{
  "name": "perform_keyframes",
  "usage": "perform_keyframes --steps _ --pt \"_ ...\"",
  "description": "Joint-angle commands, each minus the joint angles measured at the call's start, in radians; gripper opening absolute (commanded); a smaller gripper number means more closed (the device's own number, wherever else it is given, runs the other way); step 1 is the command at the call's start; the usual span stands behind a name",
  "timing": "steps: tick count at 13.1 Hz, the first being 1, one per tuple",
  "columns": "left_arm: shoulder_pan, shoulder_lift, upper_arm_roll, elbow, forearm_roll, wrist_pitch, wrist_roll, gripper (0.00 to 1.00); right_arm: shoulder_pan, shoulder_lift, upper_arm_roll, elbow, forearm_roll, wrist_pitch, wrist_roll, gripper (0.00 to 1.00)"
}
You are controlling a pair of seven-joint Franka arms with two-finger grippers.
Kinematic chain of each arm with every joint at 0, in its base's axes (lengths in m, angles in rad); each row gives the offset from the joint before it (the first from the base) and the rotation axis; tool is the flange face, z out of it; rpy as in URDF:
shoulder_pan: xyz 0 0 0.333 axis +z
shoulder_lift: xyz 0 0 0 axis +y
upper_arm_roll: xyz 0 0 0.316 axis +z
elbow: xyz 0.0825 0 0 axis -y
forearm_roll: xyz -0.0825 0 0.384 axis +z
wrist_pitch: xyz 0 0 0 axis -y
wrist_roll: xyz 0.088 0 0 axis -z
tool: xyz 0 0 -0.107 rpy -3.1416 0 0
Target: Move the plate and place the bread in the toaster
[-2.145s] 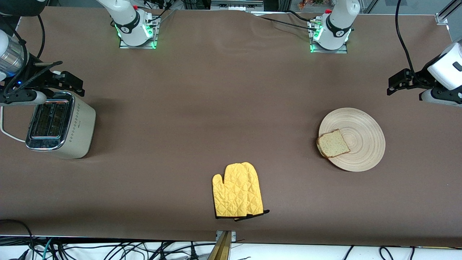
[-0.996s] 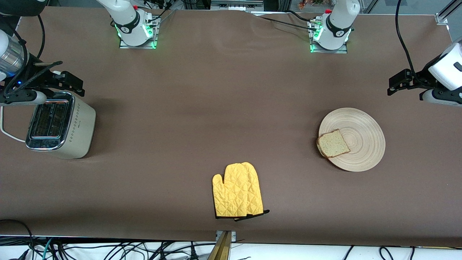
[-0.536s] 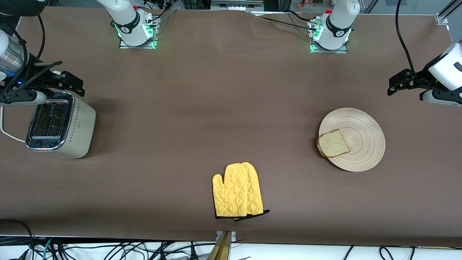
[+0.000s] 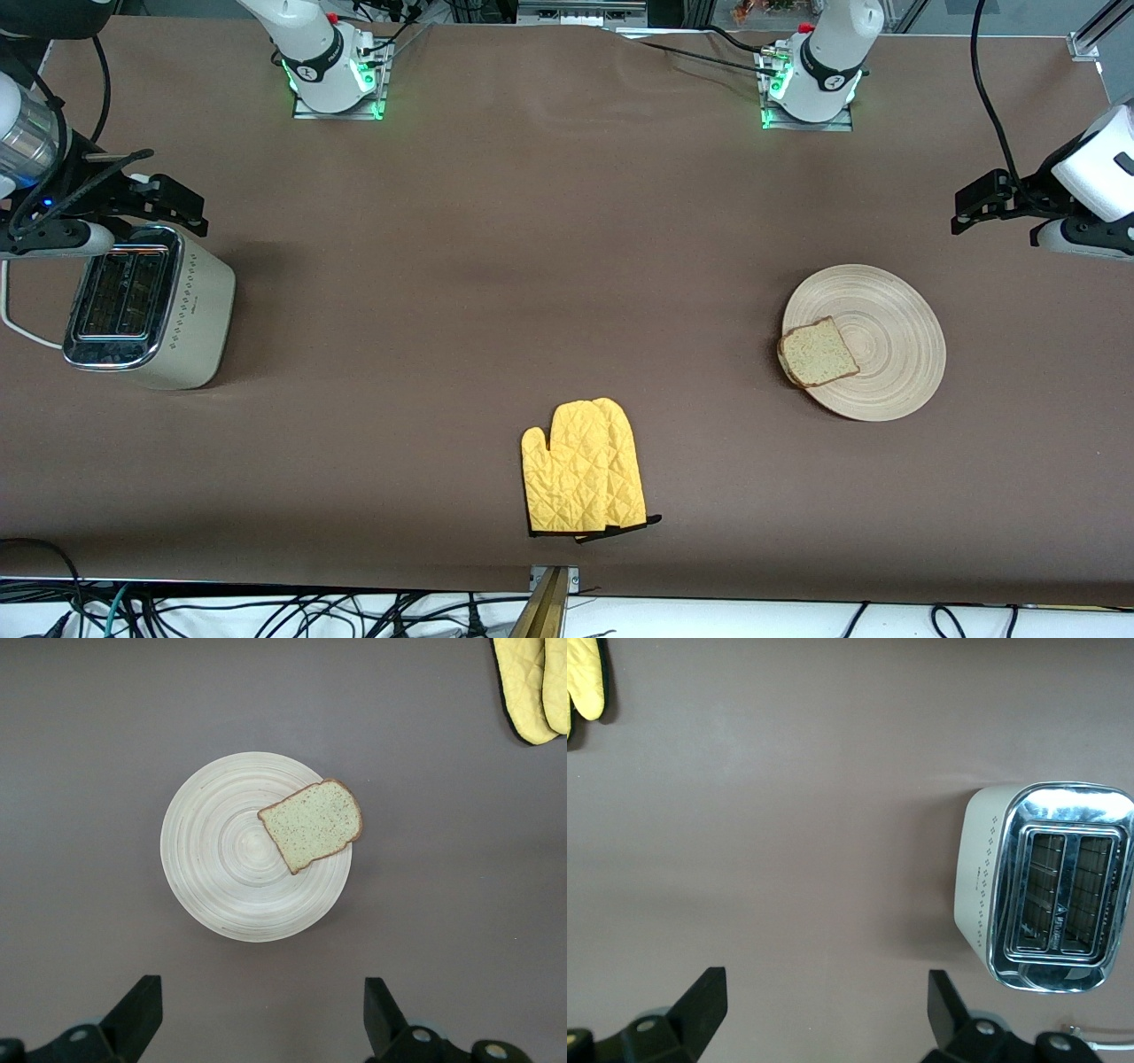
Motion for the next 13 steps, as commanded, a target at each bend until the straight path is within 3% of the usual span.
perform_keyframes --steps 1,7,13 --pt "0.001 -0.007 -0.004 -0.001 0.031 -0.008 -0.004 1.0 -0.012 -0.018 0.012 -0.009 -0.002 -0.001 -0.01 1.0" --pt "0.002 -0.004 -0.001 -0.001 0.031 -0.008 0.001 1.0 -0.012 -0.018 0.014 -0.009 -0.002 -0.001 -0.01 1.0" --pt "0.194 0.155 0.0 -0.001 -0.179 -0.01 0.022 1.0 -0.012 -0.018 0.026 -0.007 -0.002 -0.001 -0.005 1.0"
